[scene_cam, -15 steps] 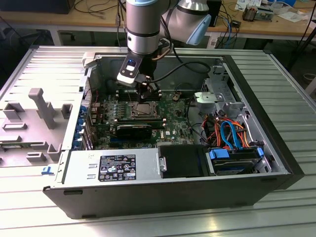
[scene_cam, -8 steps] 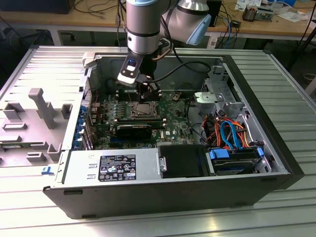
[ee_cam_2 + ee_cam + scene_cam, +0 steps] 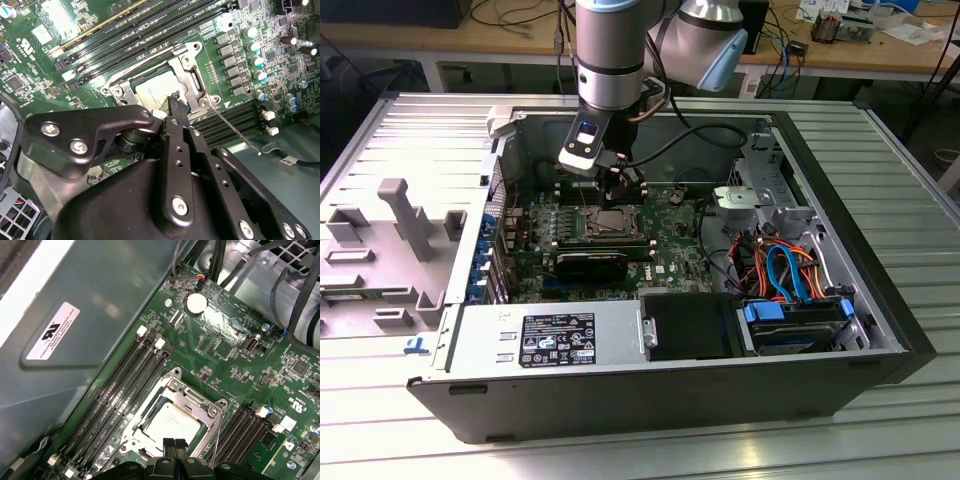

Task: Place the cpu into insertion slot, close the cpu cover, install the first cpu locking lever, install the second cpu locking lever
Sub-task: 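Install the first cpu locking lever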

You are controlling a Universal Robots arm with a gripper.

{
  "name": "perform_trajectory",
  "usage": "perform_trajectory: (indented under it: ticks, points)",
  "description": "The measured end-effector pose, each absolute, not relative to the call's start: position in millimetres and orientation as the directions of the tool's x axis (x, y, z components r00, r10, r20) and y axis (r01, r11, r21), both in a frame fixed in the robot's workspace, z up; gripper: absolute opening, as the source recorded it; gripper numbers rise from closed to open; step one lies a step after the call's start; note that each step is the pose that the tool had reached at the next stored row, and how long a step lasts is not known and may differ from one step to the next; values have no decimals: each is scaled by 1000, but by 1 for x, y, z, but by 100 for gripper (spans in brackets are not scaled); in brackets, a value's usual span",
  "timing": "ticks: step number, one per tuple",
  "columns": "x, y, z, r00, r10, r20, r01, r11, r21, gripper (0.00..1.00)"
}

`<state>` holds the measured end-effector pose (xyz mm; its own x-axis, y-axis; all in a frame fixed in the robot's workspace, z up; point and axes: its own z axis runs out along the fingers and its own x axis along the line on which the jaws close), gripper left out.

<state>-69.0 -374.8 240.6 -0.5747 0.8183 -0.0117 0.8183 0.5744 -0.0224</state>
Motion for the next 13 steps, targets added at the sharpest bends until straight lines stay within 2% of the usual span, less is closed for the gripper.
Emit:
perform_trajectory:
  ticks: [13]
  points:
    - [-69, -375, 241, -588, 808, -12, 808, 588, -22, 11]
